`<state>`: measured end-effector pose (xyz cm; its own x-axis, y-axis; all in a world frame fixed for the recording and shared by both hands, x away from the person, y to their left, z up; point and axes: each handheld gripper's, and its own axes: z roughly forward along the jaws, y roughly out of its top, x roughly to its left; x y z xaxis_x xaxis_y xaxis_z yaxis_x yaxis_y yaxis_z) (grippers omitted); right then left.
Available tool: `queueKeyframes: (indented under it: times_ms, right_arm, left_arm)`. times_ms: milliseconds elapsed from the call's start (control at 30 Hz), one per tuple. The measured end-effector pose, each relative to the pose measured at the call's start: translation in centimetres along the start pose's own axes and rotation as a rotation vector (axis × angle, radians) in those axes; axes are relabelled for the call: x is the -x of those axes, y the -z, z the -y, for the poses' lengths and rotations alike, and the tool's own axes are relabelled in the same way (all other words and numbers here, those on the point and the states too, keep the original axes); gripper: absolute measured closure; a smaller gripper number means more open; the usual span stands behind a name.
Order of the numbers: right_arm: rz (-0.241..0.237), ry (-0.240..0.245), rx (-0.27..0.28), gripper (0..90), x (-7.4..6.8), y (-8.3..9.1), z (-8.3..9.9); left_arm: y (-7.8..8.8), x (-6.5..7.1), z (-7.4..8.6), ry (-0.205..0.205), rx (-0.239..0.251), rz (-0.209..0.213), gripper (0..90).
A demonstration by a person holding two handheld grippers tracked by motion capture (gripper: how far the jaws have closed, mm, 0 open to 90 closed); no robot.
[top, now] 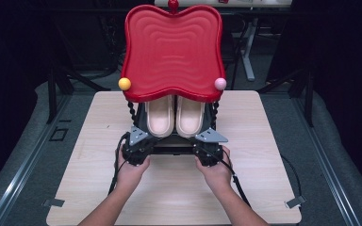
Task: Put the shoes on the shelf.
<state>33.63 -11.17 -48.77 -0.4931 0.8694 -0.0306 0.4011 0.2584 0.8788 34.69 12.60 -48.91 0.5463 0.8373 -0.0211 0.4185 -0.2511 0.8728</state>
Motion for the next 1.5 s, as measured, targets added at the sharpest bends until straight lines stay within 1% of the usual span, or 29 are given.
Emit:
queueKeyframes:
  times_ms: [100,167,267,300,333,533,633,700,767,833,867,967,1033,1200,1267,1300,1400,1500]
  right_arm:
    - [0.009,0.009,-0.012,90.0,0.0,-0.4,0.1]
    - [0.013,0.002,-0.013,90.0,0.1,-0.6,0.1]
    - [0.005,-0.013,-0.012,90.0,0.2,-0.7,0.1]
    - [0.002,-0.01,-0.014,90.0,0.3,-0.8,0.1]
    - [0.0,-0.01,-0.013,90.0,0.3,-0.8,0.1]
    - [0.003,-0.014,-0.01,89.9,0.3,-1.0,0.1]
    - [0.002,-0.013,-0.005,88.1,0.2,-0.7,0.1]
    - [0.004,-0.011,0.011,88.2,0.3,-0.4,0.1]
    - [0.0,-0.018,0.015,88.6,0.5,-0.1,-0.1]
    - [-0.007,-0.021,0.019,88.6,0.6,0.2,-0.1]
    - [-0.006,-0.017,0.02,88.5,0.6,0.4,-0.2]
    - [-0.001,-0.008,0.023,88.4,0.7,0.7,-0.3]
    - [0.005,-0.013,0.023,88.4,0.9,0.7,-0.3]
    - [0.004,-0.023,0.017,87.9,1.1,0.6,-0.2]
    - [0.005,-0.023,0.018,87.6,1.1,0.6,-0.2]
    - [0.001,-0.025,0.022,86.4,1.1,0.9,-0.2]
    - [0.003,-0.028,0.035,83.5,1.2,1.4,-0.3]
    - [0.007,-0.03,0.038,81.6,1.6,1.7,-0.3]
  left_arm:
    - [-0.4,0.1,0.0,0.002,-0.006,-0.001,89.8]
    - [-0.6,0.1,0.1,0.001,-0.01,0.0,89.8]
    - [-0.8,0.1,0.0,0.004,-0.006,0.0,89.7]
    - [-0.8,0.1,0.0,0.004,-0.006,0.0,89.7]
    - [-0.9,0.1,0.0,0.013,-0.007,0.003,89.7]
    - [-1.0,0.2,0.0,0.016,-0.003,0.004,87.6]
    - [-0.7,0.2,0.0,0.001,-0.006,0.0,86.1]
    - [-0.6,0.0,0.1,0.0,-0.009,-0.004,86.2]
    - [-0.3,-0.2,0.1,0.012,-0.009,-0.003,86.8]
    - [0.0,-0.3,0.2,0.015,0.0,-0.005,86.7]
    - [0.2,-0.3,0.2,0.009,-0.004,-0.003,86.6]
    - [0.0,-0.4,0.1,0.005,-0.025,0.008,85.4]
    - [-0.2,-0.3,0.1,0.001,-0.022,0.025,85.4]
    - [-0.5,-0.1,0.1,0.005,-0.017,0.029,82.5]
    - [-0.4,0.0,0.1,-0.001,-0.02,0.034,78.1]
    - [-0.1,0.1,0.1,-0.01,-0.016,0.028,77.0]
    - [0.7,0.0,0.0,-0.022,0.001,0.023,77.0]
    - [1.7,-0.4,-0.3,-0.022,0.019,0.008,76.7]
